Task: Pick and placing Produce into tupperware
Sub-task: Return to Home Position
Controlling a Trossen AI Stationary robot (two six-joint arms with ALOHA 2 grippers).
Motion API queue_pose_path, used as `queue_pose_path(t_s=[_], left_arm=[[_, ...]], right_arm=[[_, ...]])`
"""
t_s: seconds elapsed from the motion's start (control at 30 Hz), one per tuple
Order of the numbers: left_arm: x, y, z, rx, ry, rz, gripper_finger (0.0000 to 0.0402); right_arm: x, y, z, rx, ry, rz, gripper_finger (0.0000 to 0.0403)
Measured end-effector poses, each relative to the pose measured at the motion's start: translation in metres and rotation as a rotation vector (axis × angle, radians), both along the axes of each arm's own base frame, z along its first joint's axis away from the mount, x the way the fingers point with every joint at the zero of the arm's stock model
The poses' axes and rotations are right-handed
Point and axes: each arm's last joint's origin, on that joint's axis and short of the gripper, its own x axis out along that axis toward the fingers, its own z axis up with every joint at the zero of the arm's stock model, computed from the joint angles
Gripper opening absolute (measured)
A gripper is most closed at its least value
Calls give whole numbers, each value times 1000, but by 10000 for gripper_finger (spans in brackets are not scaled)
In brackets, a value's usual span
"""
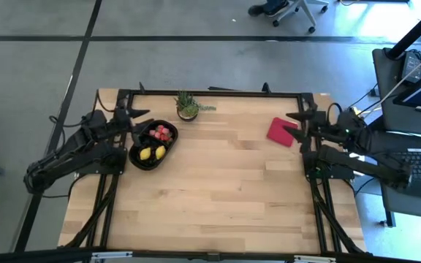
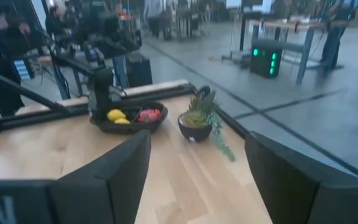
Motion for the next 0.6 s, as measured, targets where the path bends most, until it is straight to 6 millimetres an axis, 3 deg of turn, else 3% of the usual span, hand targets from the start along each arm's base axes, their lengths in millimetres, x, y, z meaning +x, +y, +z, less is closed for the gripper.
queue_pose_path(t_s=[0.37,0.6], left_arm=[[-7,-2,-26,-35,-78,30,175],[-3,1,-42,-78,-56,57,176]], right_arm=[[-16,6,-26,-34,-64,-36,263],[-16,6,-24,-44,-71,-53,263]])
